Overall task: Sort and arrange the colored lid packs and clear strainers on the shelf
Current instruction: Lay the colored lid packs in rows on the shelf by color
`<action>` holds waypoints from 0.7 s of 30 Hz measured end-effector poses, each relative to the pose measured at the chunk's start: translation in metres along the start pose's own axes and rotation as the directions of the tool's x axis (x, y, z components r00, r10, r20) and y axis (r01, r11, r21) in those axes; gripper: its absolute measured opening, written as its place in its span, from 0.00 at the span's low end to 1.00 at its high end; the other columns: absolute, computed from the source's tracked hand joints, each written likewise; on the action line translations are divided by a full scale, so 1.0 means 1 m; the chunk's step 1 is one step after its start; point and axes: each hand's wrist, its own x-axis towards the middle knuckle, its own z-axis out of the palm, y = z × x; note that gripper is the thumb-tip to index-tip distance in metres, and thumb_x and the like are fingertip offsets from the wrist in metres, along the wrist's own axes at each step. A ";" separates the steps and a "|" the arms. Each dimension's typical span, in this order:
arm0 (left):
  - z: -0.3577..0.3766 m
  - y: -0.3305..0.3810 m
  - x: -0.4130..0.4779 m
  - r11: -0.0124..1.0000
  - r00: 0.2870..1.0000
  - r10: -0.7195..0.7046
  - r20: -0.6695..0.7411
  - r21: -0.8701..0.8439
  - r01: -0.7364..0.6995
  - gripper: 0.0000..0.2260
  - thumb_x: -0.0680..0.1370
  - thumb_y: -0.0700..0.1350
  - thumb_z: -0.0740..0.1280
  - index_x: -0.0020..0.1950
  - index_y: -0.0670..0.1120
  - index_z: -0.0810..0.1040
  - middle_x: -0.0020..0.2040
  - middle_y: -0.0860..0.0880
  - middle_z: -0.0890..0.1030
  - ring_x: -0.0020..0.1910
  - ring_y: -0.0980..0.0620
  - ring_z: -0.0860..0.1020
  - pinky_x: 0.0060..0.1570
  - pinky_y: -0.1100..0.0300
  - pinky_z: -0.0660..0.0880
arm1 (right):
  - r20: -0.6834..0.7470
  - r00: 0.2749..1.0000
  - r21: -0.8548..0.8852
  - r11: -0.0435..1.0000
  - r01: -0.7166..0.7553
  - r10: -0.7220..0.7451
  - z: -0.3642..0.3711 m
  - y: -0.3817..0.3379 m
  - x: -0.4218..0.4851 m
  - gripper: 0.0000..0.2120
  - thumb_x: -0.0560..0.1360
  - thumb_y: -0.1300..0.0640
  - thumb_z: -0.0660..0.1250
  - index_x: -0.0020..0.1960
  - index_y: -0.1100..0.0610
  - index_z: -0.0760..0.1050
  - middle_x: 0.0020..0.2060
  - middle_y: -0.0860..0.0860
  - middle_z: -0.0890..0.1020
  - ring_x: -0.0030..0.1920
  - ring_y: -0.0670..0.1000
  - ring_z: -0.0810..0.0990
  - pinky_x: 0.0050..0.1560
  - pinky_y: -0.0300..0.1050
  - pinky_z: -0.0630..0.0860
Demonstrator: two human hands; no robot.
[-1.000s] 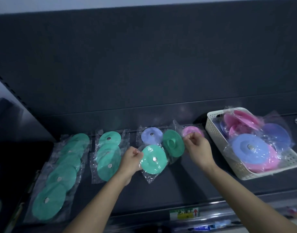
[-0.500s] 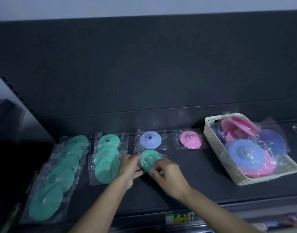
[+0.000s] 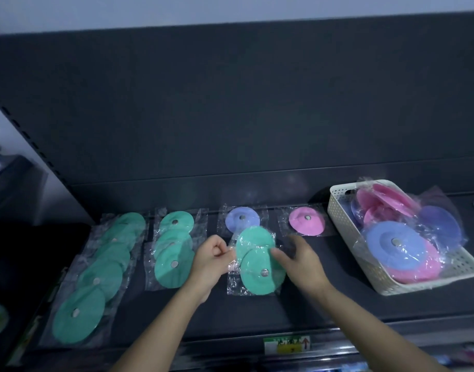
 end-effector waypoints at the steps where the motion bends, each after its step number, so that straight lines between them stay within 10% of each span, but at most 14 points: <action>1: -0.001 0.002 0.000 1.000 1.000 0.011 0.011 -0.014 -0.011 0.12 0.74 0.34 0.68 0.37 0.46 0.67 0.36 0.44 0.71 0.38 0.51 0.71 0.35 0.59 0.69 | 0.065 0.994 0.194 0.976 -0.104 0.093 -0.001 -0.001 0.001 0.26 0.70 0.45 0.72 0.62 0.57 0.71 0.53 0.47 0.78 0.53 0.49 0.78 0.51 0.39 0.73; 6: -0.003 0.009 -0.003 0.956 0.998 -0.020 0.054 -0.291 0.035 0.12 0.75 0.28 0.64 0.40 0.42 0.66 0.39 0.46 0.81 0.43 0.50 0.81 0.45 0.59 0.78 | 0.464 0.873 0.664 0.591 -0.457 0.154 -0.004 -0.001 0.009 0.22 0.69 0.48 0.70 0.58 0.59 0.73 0.54 0.57 0.83 0.51 0.56 0.82 0.47 0.49 0.79; 11: -0.013 0.014 -0.009 0.894 0.991 -0.007 0.135 -0.442 0.066 0.12 0.77 0.26 0.58 0.41 0.42 0.65 0.43 0.42 0.85 0.45 0.49 0.84 0.42 0.60 0.81 | 0.575 0.818 0.691 0.519 -0.503 0.028 -0.002 -0.010 0.006 0.21 0.67 0.60 0.73 0.58 0.61 0.74 0.50 0.59 0.83 0.45 0.57 0.83 0.36 0.46 0.79; 16: -0.029 0.013 -0.009 0.870 0.984 -0.024 0.176 -0.482 0.107 0.12 0.77 0.27 0.59 0.42 0.42 0.66 0.57 0.35 0.79 0.59 0.40 0.79 0.59 0.50 0.76 | 0.683 0.730 0.652 0.481 -0.586 -0.036 0.008 -0.023 0.005 0.32 0.61 0.56 0.78 0.63 0.63 0.75 0.59 0.62 0.79 0.55 0.62 0.80 0.53 0.57 0.77; 21: -0.042 0.015 -0.012 0.901 0.996 -0.024 0.087 -0.430 0.059 0.11 0.76 0.26 0.59 0.46 0.41 0.67 0.53 0.36 0.81 0.44 0.46 0.84 0.41 0.60 0.81 | 0.649 0.761 0.659 0.513 -0.551 -0.017 0.019 -0.035 0.001 0.24 0.68 0.59 0.74 0.61 0.66 0.75 0.54 0.62 0.82 0.52 0.60 0.82 0.51 0.54 0.80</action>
